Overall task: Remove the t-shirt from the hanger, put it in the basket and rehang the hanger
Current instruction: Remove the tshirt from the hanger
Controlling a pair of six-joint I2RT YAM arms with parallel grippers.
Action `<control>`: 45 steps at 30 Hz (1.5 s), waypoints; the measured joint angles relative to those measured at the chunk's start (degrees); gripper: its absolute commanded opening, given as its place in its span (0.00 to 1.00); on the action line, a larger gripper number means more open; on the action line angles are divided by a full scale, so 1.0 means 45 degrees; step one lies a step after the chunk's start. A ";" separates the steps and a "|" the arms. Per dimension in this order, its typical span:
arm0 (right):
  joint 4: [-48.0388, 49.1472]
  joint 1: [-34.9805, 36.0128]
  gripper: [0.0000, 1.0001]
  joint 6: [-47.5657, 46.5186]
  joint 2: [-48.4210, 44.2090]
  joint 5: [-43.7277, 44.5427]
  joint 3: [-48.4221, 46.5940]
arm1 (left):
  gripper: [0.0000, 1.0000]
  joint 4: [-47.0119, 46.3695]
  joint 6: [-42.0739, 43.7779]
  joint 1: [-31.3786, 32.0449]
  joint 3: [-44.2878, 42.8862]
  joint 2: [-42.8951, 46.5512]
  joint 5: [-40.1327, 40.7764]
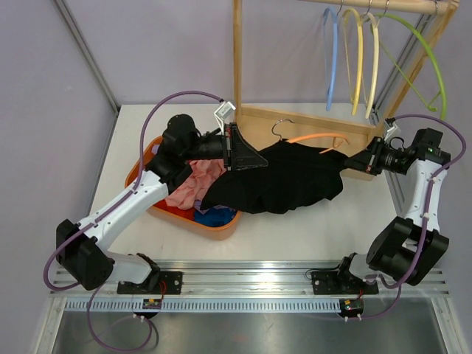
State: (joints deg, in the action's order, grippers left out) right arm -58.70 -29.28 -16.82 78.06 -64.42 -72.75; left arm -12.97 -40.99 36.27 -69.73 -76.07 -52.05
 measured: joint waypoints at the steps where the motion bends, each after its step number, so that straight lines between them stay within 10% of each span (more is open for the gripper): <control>1: -0.0092 0.0000 0.02 -0.0044 0.0170 -0.0063 0.0000 | 0.00 0.0141 0.0034 0.0000 0.0000 -0.0034 0.0010; 10: -0.2637 -0.0277 0.55 -0.5076 0.0141 -0.0219 -0.0787 | 0.00 0.0976 0.1205 0.0185 -0.0185 -0.0160 0.0495; 17: -0.3594 -0.0418 0.74 -1.1448 -0.0782 0.0515 -0.2730 | 0.00 0.3502 0.3555 0.1005 -0.3653 -0.2565 0.0486; 25: -0.4153 0.1661 0.80 -1.3585 -0.3094 0.1107 -0.2963 | 0.00 0.6766 0.5926 0.1137 -0.5464 -0.4148 0.0525; 40: -0.4172 0.4799 0.79 -1.4387 -0.0549 0.1462 -0.4852 | 0.00 0.7737 0.6727 0.1311 -0.5600 -0.4430 -0.1054; 45: -0.4308 0.5591 0.45 -1.4411 -0.0316 0.1647 -0.4920 | 0.00 0.7776 0.6756 0.1282 -0.5600 -0.4430 -0.1224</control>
State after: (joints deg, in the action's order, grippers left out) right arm -78.08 -4.12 -81.67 76.64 -57.01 -94.89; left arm 22.02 -10.59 42.04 -94.94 -96.01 -57.56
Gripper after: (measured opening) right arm 0.631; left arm 0.165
